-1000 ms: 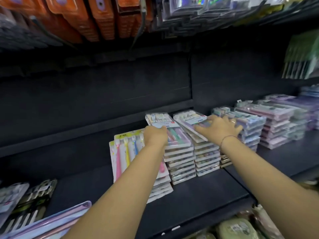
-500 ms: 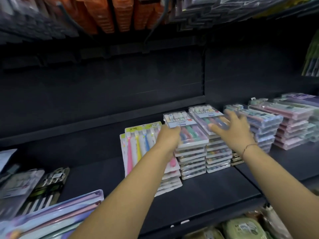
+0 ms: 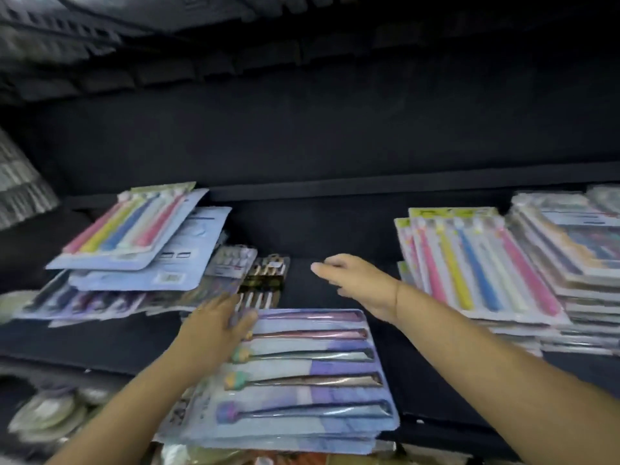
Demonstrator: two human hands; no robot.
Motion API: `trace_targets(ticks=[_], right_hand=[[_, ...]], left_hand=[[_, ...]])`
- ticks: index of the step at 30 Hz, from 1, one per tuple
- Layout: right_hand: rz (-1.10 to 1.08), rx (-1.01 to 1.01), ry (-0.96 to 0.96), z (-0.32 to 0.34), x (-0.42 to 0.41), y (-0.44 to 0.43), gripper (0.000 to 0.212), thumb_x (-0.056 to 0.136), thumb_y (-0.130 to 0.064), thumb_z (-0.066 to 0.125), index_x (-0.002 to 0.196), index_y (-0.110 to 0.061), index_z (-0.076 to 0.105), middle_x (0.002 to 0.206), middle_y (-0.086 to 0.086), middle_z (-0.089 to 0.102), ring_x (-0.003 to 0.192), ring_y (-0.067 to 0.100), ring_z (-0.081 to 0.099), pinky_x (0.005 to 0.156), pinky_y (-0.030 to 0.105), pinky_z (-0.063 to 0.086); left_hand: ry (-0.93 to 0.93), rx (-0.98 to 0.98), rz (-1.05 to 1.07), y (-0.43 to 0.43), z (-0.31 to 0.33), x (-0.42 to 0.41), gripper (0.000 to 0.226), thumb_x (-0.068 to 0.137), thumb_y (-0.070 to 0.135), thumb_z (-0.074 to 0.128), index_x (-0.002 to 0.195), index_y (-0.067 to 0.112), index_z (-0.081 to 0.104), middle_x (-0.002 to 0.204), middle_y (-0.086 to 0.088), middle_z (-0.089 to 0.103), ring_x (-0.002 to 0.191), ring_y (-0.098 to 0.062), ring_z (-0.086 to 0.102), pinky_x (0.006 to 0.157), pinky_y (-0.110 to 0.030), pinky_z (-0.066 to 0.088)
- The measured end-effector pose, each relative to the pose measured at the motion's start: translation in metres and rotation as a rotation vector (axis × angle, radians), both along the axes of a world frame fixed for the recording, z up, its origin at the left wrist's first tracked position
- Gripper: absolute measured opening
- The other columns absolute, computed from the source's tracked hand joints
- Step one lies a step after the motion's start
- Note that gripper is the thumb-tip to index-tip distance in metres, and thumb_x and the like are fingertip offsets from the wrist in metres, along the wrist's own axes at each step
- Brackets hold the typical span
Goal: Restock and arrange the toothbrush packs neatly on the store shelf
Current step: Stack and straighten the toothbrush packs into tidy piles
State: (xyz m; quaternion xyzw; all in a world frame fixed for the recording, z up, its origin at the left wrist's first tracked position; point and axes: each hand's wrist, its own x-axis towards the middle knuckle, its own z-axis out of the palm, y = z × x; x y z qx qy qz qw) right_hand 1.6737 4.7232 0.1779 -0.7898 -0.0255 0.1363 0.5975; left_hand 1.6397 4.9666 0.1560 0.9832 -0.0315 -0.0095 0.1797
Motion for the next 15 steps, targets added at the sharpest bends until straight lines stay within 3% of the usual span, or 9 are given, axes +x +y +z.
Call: trace_targets(ticks=[4, 8, 12, 15], right_hand=[[0.046, 0.199, 0.399, -0.019, 0.054, 0.047, 0.067, 0.092, -0.046, 0.058, 0.141, -0.006, 0.036, 0.124, 0.015, 0.047, 0.122, 0.027, 0.043, 0.103, 0.036, 0.037], [0.045, 0.303, 0.591, -0.034, 0.089, 0.076, 0.085, 0.095, -0.043, 0.056, 0.153, 0.001, 0.012, 0.156, 0.023, 0.023, 0.142, 0.037, 0.029, 0.117, 0.046, 0.026], [-0.079, 0.469, 0.685, -0.038, 0.105, 0.083, 0.086, 0.092, -0.030, 0.063, 0.153, 0.001, 0.011, 0.148, 0.028, 0.031, 0.133, 0.040, 0.041, 0.106, 0.046, 0.040], [-0.120, 0.523, 0.737, -0.043, 0.108, 0.082, 0.086, 0.091, -0.027, 0.065, 0.152, 0.003, 0.012, 0.118, 0.032, 0.048, 0.104, 0.035, 0.056, 0.085, 0.040, 0.050]], left_hand=[[0.051, -0.120, 0.074, 0.037, -0.009, 0.014, 0.099, 0.075, 0.088, 0.031, 0.153, 0.026, 0.029, 0.161, -0.001, 0.022, 0.148, -0.021, 0.018, 0.120, -0.042, 0.017], [0.054, -0.158, 0.191, 0.057, -0.020, 0.039, 0.113, 0.055, 0.091, 0.017, 0.155, 0.037, 0.017, 0.163, -0.004, 0.017, 0.149, -0.027, 0.014, 0.120, -0.048, 0.014], [0.129, -0.389, 0.334, 0.054, -0.024, 0.048, 0.106, 0.064, 0.077, 0.033, 0.156, 0.026, 0.018, 0.161, -0.013, 0.014, 0.147, -0.035, 0.013, 0.120, -0.048, 0.015], [0.116, -0.486, 0.261, 0.040, -0.025, 0.046, 0.086, 0.080, 0.070, 0.047, 0.152, 0.026, 0.030, 0.159, -0.010, 0.020, 0.146, -0.031, 0.021, 0.119, -0.044, 0.020]])
